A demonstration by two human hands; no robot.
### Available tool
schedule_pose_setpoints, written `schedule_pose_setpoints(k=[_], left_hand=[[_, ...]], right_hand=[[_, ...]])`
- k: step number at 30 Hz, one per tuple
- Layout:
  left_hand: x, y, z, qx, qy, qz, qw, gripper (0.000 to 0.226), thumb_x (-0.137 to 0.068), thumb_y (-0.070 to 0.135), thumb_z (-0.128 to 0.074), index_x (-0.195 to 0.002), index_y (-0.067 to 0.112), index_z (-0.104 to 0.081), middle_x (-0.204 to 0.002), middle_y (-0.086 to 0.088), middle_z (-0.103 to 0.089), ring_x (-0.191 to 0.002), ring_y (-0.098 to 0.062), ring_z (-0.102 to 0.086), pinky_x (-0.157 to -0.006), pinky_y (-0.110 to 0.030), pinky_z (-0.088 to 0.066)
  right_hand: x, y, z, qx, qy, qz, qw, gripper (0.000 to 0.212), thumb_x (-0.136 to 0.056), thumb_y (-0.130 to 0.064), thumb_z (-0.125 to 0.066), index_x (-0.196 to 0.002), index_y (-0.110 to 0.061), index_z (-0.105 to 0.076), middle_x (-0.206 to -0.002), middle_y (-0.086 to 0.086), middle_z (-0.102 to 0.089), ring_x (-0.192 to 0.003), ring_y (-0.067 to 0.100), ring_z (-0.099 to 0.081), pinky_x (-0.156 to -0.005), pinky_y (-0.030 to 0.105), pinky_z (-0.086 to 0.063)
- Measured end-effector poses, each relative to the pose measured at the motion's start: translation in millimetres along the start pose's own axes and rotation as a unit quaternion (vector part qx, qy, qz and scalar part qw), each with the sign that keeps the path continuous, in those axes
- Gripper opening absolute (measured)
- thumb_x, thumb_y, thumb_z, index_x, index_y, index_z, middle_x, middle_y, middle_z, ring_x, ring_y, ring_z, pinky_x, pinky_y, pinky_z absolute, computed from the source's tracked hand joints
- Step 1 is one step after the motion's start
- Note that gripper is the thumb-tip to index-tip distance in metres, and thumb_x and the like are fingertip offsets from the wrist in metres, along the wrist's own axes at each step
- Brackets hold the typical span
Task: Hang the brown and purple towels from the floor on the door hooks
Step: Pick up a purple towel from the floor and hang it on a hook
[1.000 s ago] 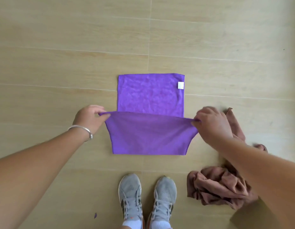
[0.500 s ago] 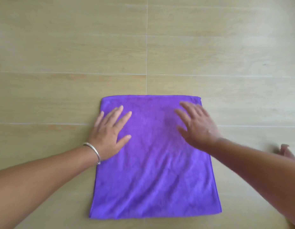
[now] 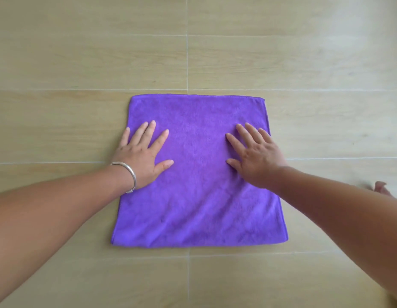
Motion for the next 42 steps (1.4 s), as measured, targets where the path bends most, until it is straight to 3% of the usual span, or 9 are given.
schedule_pose_setpoints(k=[4,8,18,23,28,31,34,39,42], left_hand=[[58,35,-2,-0.007,0.01,-0.093,0.996,0.075,-0.088,0.067,-0.015,-0.15,0.033,0.008,-0.161,-0.005,0.006,-0.148,-0.02,0.005,-0.118,-0.047,-0.002],[134,55,-18,-0.024,-0.001,-0.215,0.976,0.079,-0.082,0.068,-0.036,-0.147,0.023,-0.033,-0.154,-0.012,-0.029,-0.141,-0.03,-0.03,-0.108,-0.06,-0.03],[161,31,-30,-0.077,0.022,-0.286,0.955,0.082,-0.086,0.062,-0.039,-0.145,0.005,-0.035,-0.152,-0.015,-0.031,-0.139,-0.031,-0.032,-0.109,-0.048,-0.024],[168,19,-34,-0.071,0.035,-0.312,0.947,0.075,-0.087,0.052,-0.04,-0.145,0.004,-0.031,-0.151,-0.015,-0.034,-0.137,-0.032,-0.034,-0.108,-0.047,-0.027],[167,23,-9,-0.063,0.018,-0.291,0.954,0.054,-0.09,0.032,-0.033,-0.131,0.006,-0.056,-0.14,-0.01,-0.05,-0.125,-0.026,-0.053,-0.104,-0.044,-0.043],[174,21,24,-0.054,0.01,-0.258,0.965,0.071,-0.103,0.038,-0.004,-0.123,0.004,-0.063,-0.132,-0.011,-0.058,-0.118,-0.028,-0.059,-0.094,-0.05,-0.049],[184,13,79,-0.05,0.018,-0.227,0.973,0.08,-0.101,0.04,0.002,-0.12,0.001,-0.064,-0.128,-0.014,-0.061,-0.114,-0.03,-0.062,-0.09,-0.051,-0.05],[196,-20,203,-0.045,0.061,-0.16,0.984,0.049,-0.091,0.036,-0.049,-0.122,0.001,-0.063,-0.13,-0.015,-0.06,-0.117,-0.031,-0.06,-0.094,-0.051,-0.047],[206,-45,290,-0.034,0.049,-0.116,0.991,0.053,-0.083,0.031,-0.069,-0.128,0.005,-0.06,-0.137,-0.01,-0.055,-0.125,-0.026,-0.054,-0.099,-0.047,-0.044]], right_hand=[[43,-33,0,-0.061,0.027,0.053,0.996,0.063,-0.095,-0.053,-0.029,-0.152,-0.024,-0.024,-0.16,0.007,-0.016,-0.148,0.024,-0.011,-0.12,0.041,-0.009],[118,-61,-28,-0.083,0.054,0.164,0.981,0.063,-0.094,-0.051,-0.039,-0.147,-0.018,-0.039,-0.156,0.008,-0.03,-0.144,0.026,-0.028,-0.115,0.049,-0.022],[162,-43,-51,-0.012,0.063,0.303,0.951,0.083,-0.087,-0.069,-0.043,-0.147,-0.012,-0.036,-0.156,0.009,-0.029,-0.143,0.029,-0.028,-0.11,0.053,-0.025],[171,-29,-52,-0.027,0.085,0.271,0.958,0.066,-0.094,-0.055,-0.042,-0.144,-0.012,-0.041,-0.153,0.008,-0.035,-0.141,0.029,-0.033,-0.11,0.05,-0.029],[175,-31,-38,-0.014,0.043,0.186,0.982,0.052,-0.097,-0.039,-0.034,-0.14,-0.014,-0.049,-0.148,0.009,-0.043,-0.135,0.03,-0.043,-0.107,0.05,-0.032],[179,-14,-7,-0.016,-0.029,0.066,0.997,0.057,-0.095,-0.043,-0.026,-0.14,-0.018,-0.049,-0.147,0.01,-0.045,-0.137,0.031,-0.039,-0.113,0.052,-0.028],[187,6,47,-0.02,-0.07,-0.01,0.997,0.064,-0.096,-0.05,-0.007,-0.148,-0.025,-0.034,-0.156,0.008,-0.031,-0.145,0.028,-0.022,-0.118,0.05,-0.014],[202,37,174,-0.017,-0.052,-0.055,0.997,0.059,-0.098,-0.048,-0.004,-0.15,-0.029,-0.022,-0.16,0.004,-0.017,-0.149,0.024,-0.004,-0.119,0.048,-0.003],[212,54,261,-0.016,-0.034,-0.072,0.997,0.052,-0.101,-0.045,-0.012,-0.149,-0.03,-0.023,-0.16,0.002,-0.017,-0.149,0.023,-0.002,-0.117,0.047,0.001]])
Point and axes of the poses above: each hand's wrist, its own x-axis away from the middle knuckle, its own z-axis out of the back of the hand, y = z × x, the point moved 7 cm from there along -x, towards the middle knuckle
